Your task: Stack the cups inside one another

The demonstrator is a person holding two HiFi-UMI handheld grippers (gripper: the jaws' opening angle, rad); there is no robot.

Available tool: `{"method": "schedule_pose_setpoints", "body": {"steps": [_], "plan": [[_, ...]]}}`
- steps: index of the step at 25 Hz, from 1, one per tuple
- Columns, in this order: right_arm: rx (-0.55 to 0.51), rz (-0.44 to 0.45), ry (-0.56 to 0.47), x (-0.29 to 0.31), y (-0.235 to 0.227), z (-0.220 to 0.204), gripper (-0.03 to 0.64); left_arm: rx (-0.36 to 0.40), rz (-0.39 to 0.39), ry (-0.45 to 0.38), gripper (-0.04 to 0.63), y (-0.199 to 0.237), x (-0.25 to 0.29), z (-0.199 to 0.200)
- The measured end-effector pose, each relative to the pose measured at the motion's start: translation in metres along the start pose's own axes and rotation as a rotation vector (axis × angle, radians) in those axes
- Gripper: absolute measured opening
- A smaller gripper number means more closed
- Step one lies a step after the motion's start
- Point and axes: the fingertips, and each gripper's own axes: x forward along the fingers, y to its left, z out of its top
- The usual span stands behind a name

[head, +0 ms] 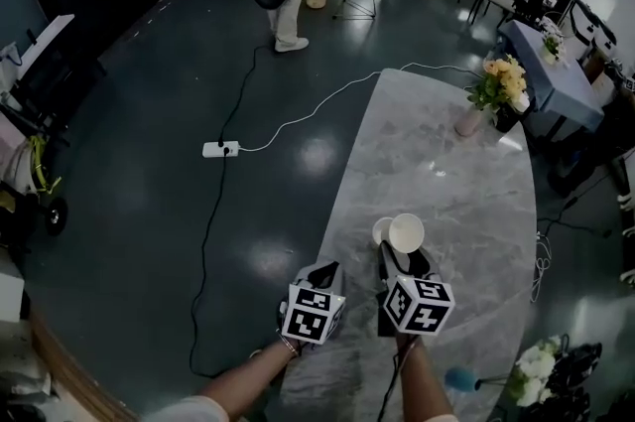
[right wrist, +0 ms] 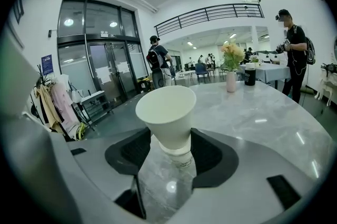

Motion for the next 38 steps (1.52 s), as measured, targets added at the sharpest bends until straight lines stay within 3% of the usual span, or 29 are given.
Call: {"method": "schedule_pose_setpoints", "body": {"steps": [25,38], "plan": [[-0.039,0.008,0.019,0.018,-0.001,-0.014,0.222,-0.006,0.024,0.02,-0.002,0.009,0.001,-0.004],[0.007,-0.002,0.027,0.007,-0.007,-0.024,0.229,0.004,0.027,0.025,-0.002,0.007,-0.004,-0.009]]}}
